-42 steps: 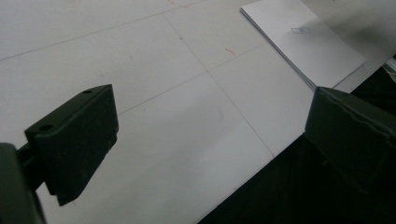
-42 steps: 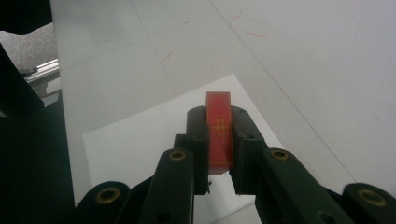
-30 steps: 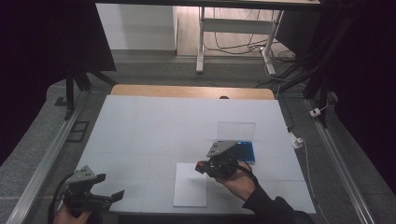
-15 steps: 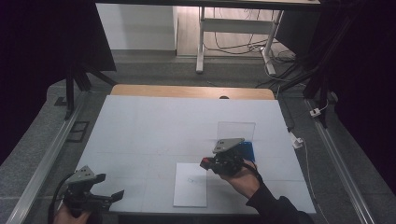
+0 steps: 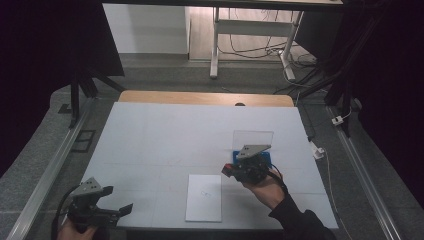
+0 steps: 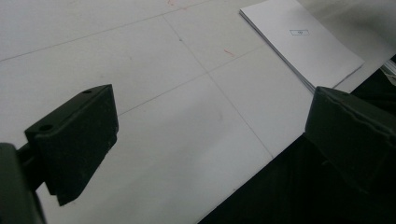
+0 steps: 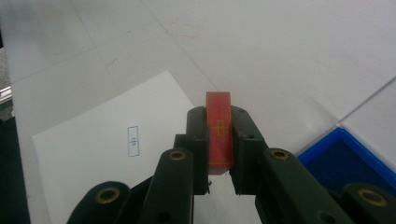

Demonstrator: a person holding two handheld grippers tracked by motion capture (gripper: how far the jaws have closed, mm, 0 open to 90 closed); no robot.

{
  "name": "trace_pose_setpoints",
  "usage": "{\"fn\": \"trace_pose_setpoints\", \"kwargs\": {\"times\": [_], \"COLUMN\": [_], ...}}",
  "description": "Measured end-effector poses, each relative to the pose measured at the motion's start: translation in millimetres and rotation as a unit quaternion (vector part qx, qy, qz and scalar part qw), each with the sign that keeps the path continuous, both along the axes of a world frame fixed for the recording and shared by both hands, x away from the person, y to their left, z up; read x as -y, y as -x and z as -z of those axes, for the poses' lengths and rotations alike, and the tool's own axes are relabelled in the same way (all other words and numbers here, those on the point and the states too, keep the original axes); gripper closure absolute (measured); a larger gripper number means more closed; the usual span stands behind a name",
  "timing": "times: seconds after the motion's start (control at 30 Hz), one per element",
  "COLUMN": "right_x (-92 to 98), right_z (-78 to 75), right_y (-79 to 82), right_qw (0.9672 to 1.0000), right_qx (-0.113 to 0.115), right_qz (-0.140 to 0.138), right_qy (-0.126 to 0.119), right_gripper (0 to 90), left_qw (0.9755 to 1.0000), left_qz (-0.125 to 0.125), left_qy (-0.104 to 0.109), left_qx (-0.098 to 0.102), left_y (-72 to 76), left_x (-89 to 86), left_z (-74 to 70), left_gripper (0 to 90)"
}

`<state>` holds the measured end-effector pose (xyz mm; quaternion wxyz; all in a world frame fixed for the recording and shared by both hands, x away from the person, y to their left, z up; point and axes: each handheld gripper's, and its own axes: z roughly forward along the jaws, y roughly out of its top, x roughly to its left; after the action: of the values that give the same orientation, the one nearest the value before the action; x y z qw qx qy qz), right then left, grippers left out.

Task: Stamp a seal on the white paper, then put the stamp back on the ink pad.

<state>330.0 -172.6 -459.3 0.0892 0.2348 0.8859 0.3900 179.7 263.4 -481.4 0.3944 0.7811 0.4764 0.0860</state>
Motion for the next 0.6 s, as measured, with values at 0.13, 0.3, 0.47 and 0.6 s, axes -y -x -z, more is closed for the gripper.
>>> {"fn": "trace_pose_setpoints", "kwargs": {"times": [0.13,0.3,0.47,0.6], "right_x": [7.1,17.3,24.8,28.8], "right_z": [-1.3,-1.9,-3.0,-2.8], "right_y": [-3.1,-8.0,-12.4,-14.8], "right_qw": [0.9999,0.9995,0.9991,0.9986], "right_qx": [0.000,0.001,0.003,0.003], "right_qz": [0.012,0.030,0.043,0.052], "right_qy": [-0.002,-0.003,-0.002,-0.003], "right_gripper": [79.4,79.3,79.3,79.3], "left_qw": [1.0000,1.0000,1.0000,1.0000], "left_qz": [0.000,0.000,0.000,0.001], "left_qy": [0.000,0.000,0.001,0.001], "left_qx": [0.000,0.000,0.001,0.001], "left_y": [0.0,0.3,0.1,-0.1], "left_x": [0.1,0.2,-0.3,0.1], "left_z": [0.0,-0.2,-0.1,-0.1], "left_gripper": [3.0,3.0,3.0,3.0]}}
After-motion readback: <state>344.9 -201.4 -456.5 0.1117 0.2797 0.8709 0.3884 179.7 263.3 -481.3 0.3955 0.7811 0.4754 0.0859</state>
